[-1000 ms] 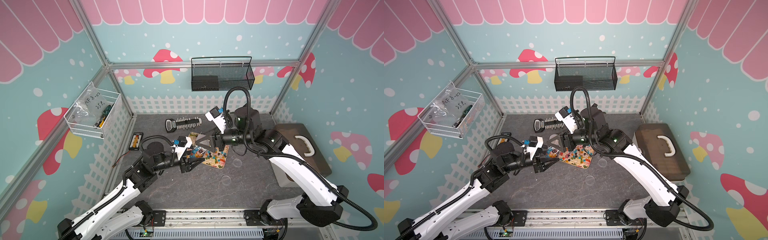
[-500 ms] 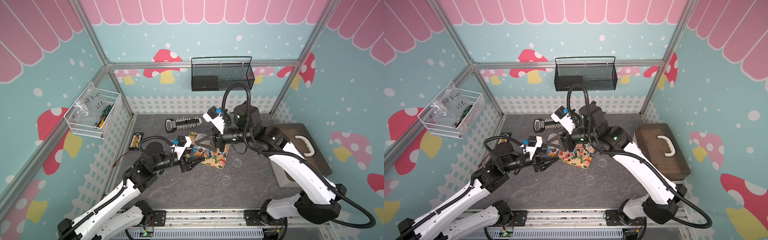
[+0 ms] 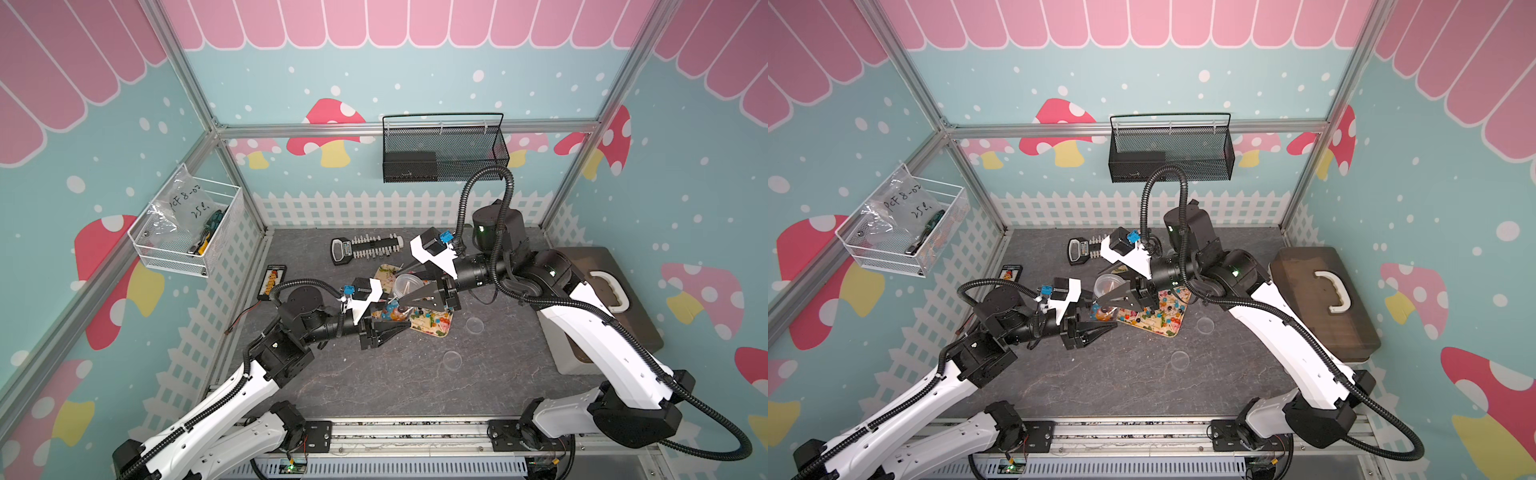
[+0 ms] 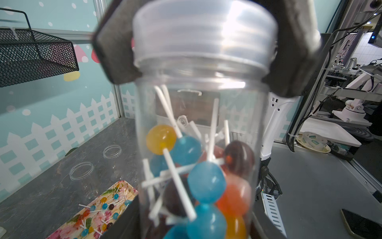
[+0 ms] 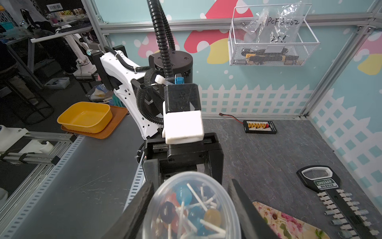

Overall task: Pour the candies out of the jar
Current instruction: Unscrew the lid from the jar.

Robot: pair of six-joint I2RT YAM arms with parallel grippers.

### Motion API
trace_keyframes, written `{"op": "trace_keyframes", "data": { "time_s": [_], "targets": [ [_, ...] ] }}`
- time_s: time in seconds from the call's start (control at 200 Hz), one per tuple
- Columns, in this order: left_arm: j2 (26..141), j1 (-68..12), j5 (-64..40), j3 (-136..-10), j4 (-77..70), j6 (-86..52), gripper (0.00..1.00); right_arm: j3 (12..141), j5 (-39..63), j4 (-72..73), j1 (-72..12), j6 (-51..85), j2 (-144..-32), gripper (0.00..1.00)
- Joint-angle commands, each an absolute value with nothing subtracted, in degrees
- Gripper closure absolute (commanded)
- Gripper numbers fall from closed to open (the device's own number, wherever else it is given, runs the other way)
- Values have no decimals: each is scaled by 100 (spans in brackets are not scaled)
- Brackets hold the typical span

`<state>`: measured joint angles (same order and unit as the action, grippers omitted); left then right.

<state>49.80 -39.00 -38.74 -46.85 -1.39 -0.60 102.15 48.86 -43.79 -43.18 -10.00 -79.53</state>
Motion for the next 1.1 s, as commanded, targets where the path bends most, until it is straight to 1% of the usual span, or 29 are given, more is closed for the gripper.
{"op": "trace_keyframes", "data": {
  "time_s": [0.0,0.305,0.555,0.841,0.976,1.096],
  "targets": [
    [4931,-3841,-3746,-4579,87,-343,41,10459,5179,-4350,-4298,-1532,-7842,48],
    [4913,-3838,-3718,-4561,54,-360,41,10433,5064,-4359,-4298,-1512,-7855,42],
    [4912,-3835,-3684,-4540,17,-364,41,10439,4956,-4360,-4298,-1497,-7866,40],
    [4950,-3834,-3682,-4509,-56,-376,41,10425,4938,-4337,-4298,-1403,-7903,29],
    [4949,-3836,-3635,-4493,-45,-342,41,10393,4940,-4284,-4298,-1385,-7875,20],
    [4931,-3832,-3539,-4474,-51,-308,41,10240,4621,-3945,-4298,-980,-7701,16]
  ]
}}
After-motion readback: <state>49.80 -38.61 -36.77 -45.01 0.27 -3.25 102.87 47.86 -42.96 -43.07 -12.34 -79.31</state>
